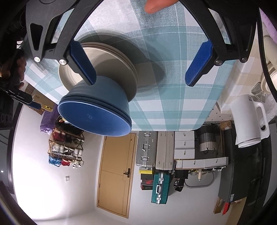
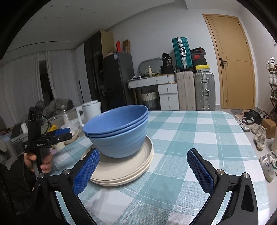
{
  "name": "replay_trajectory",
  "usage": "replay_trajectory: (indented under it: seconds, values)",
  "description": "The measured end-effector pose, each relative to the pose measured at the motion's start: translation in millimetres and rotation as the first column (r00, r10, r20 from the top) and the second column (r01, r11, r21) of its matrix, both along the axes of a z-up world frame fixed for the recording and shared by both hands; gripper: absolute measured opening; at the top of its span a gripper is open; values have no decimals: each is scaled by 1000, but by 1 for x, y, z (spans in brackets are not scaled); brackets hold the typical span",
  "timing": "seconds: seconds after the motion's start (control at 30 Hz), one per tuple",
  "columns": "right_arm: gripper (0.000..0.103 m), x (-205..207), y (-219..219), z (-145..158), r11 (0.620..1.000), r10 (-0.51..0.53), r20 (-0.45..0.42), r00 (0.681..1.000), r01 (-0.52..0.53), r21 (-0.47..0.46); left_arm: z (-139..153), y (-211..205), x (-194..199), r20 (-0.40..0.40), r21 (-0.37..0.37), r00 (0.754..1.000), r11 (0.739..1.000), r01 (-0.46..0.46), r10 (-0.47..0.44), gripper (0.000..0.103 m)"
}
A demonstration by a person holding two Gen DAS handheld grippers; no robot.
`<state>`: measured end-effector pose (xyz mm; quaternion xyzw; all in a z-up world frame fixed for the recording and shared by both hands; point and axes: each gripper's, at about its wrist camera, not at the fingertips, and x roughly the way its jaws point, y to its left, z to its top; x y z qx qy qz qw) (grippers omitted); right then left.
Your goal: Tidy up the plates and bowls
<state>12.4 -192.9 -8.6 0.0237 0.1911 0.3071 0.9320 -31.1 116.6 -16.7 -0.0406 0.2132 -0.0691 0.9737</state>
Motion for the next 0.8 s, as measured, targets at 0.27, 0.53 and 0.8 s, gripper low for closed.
replay_trajectory:
  seconds: [0.27, 0.53, 0.8]
  values:
    - [103, -6, 4, 3, 1000, 8, 35, 999, -8, -15, 1, -1, 0, 0, -3, 1000, 1000, 6, -6, 103]
    - [103, -13, 10, 3, 999, 21, 64, 998, -18, -48, 0, 2, 0, 16, -19, 1000, 1000, 2, -2, 103]
    - [103, -13, 12, 3, 998, 24, 66, 998, -20, -57, 0, 5, -1, 19, -23, 1000, 1000, 5, -4, 103]
